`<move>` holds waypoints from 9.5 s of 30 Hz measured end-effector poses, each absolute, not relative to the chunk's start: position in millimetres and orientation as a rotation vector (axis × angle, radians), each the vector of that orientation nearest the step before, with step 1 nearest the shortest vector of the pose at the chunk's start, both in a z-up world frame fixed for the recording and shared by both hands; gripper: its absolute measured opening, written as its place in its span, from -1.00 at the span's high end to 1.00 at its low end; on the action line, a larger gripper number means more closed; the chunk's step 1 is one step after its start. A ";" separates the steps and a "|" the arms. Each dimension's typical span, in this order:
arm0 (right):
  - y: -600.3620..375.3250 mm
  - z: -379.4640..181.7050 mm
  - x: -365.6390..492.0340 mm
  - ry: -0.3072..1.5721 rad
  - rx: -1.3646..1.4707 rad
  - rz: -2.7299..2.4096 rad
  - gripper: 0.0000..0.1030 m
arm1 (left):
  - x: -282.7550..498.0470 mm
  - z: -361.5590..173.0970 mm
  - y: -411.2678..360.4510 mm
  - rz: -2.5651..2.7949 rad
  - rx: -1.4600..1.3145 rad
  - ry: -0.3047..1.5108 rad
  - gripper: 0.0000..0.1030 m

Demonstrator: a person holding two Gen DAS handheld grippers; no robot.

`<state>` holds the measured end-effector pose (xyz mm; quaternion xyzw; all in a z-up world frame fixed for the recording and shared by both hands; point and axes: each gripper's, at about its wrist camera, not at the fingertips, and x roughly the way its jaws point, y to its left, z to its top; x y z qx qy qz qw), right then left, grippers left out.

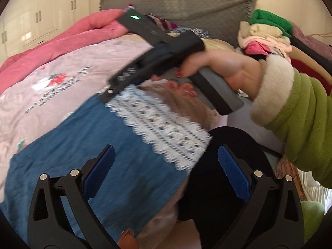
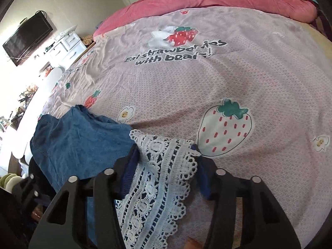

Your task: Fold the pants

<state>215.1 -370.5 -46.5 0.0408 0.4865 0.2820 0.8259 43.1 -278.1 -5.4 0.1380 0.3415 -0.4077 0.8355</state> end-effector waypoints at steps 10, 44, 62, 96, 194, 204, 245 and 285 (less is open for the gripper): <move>-363.0 -29.8 211.6 1.022 0.033 0.637 0.40 | 37.2 -37.5 -320.9 -0.858 0.432 0.728 -0.29; -267.9 24.9 213.9 1.030 -0.009 0.594 0.52 | 36.1 -3.5 -199.8 -0.753 0.098 0.713 0.93; -287.9 2.8 224.5 1.101 -0.059 0.484 0.56 | 43.5 -8.0 -207.7 -0.813 0.002 0.762 0.93; -362.0 -30.7 214.6 1.079 0.174 0.596 0.46 | 18.9 -68.9 -313.6 -0.808 0.410 0.781 0.26; -83.0 -32.2 207.7 1.033 -0.258 0.809 0.36 | -4.4 -57.6 -67.1 -0.424 -0.162 0.934 0.86; -120.4 6.1 175.2 0.894 -0.296 0.790 0.02 | -9.2 -50.7 -57.3 -0.405 -0.153 0.910 0.43; -84.2 26.1 165.7 0.921 -0.287 0.738 -0.81 | -37.3 -4.6 -0.9 -0.169 -0.130 0.773 -0.79; 72.7 -42.0 165.3 1.057 -0.451 1.060 -0.58 | -42.9 -42.7 84.3 -0.064 -0.377 0.847 -0.64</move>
